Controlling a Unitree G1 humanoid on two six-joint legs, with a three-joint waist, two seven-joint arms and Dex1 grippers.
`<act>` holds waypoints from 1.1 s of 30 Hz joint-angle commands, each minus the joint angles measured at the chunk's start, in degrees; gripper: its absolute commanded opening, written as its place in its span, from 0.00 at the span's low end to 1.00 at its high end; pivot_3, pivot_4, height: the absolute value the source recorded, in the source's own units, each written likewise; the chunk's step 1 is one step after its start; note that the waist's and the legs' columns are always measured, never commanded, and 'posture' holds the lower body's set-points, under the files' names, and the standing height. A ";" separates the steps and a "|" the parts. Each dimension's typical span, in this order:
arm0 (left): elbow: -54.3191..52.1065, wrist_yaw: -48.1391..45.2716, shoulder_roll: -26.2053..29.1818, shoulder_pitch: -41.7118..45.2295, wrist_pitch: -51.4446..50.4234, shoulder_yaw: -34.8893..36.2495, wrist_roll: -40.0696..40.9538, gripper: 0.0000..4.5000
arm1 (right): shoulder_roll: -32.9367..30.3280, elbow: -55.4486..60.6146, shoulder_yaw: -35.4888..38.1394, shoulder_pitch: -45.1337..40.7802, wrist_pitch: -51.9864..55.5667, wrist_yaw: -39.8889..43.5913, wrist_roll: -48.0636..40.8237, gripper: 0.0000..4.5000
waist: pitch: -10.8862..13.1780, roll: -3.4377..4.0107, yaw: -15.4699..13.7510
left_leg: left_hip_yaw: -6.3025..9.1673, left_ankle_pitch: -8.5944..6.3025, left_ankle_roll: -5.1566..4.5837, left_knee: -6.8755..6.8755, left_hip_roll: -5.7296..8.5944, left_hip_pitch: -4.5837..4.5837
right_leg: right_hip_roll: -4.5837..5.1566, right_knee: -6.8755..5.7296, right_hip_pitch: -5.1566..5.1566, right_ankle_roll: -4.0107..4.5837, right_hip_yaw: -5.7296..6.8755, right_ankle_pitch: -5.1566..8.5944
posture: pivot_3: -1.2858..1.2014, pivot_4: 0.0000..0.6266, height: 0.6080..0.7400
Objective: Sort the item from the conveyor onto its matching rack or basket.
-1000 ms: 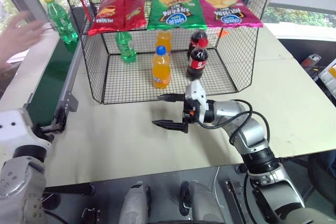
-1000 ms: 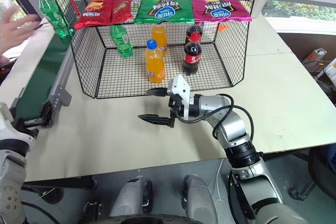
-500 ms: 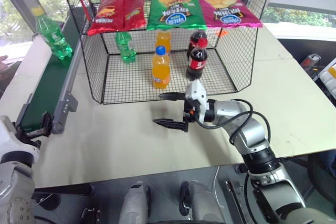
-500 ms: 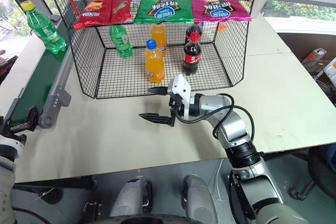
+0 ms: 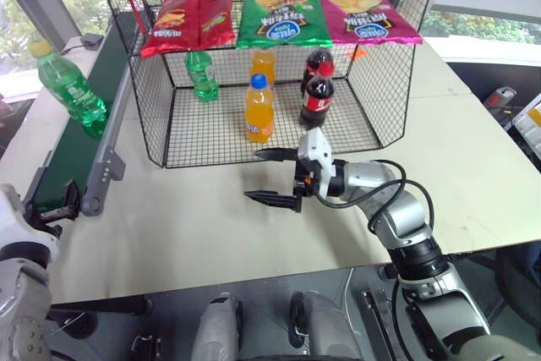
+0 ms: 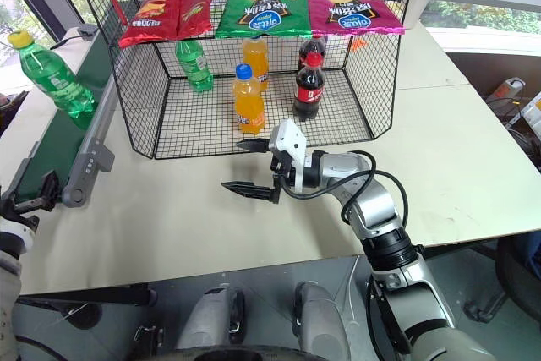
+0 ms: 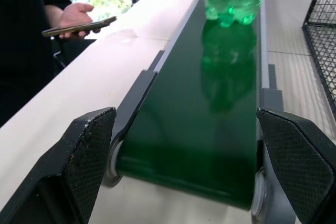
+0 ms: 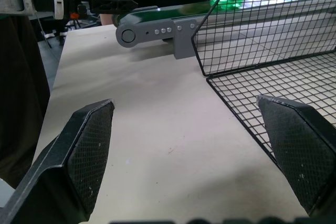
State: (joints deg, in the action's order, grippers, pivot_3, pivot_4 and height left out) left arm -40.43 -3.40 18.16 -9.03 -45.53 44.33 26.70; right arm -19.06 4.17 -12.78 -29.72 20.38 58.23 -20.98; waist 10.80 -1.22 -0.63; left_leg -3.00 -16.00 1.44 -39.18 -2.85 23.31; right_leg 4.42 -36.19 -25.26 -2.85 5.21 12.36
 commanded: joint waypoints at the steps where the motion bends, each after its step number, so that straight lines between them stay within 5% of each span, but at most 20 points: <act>1: -0.41 0.23 1.34 0.64 1.71 -0.15 -0.20 0.99 | 0.07 3.12 0.67 -0.31 -0.51 -0.43 -0.87 1.00 | 0.00 0.00 0.02 | 0.00 0.00 0.00 0.00 0.00 0.00 | 0.00 0.00 0.00 0.00 0.00 0.00 | 0.52 0.24 1.00; 27: 3.27 -0.50 7.60 3.98 0.97 -1.63 -1.05 0.99 | -0.30 3.01 0.48 0.39 -0.22 -0.78 -0.76 1.00 | 0.00 0.01 0.02 | -0.02 0.00 0.00 0.01 0.00 0.00 | 0.01 0.00 -0.01 -0.01 0.00 0.00 | 0.52 0.24 1.00; 33: 1.25 -2.97 6.12 1.66 2.07 -3.29 0.81 0.62 | -0.56 2.80 0.54 0.28 -0.35 -0.95 -0.38 1.00 | 0.00 0.02 -0.14 | -0.02 0.00 0.00 0.01 0.00 0.00 | 0.03 0.01 -0.01 0.00 0.00 0.00 | 0.52 0.24 1.00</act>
State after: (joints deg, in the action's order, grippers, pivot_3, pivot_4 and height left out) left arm -37.61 -5.58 24.42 -6.99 -43.99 41.75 26.73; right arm -19.38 4.56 -12.80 -29.04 20.57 57.48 -20.95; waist 10.80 -1.20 -0.77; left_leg -3.01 -16.01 1.45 -39.17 -2.85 23.31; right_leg 4.46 -36.18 -25.26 -2.84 5.21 12.37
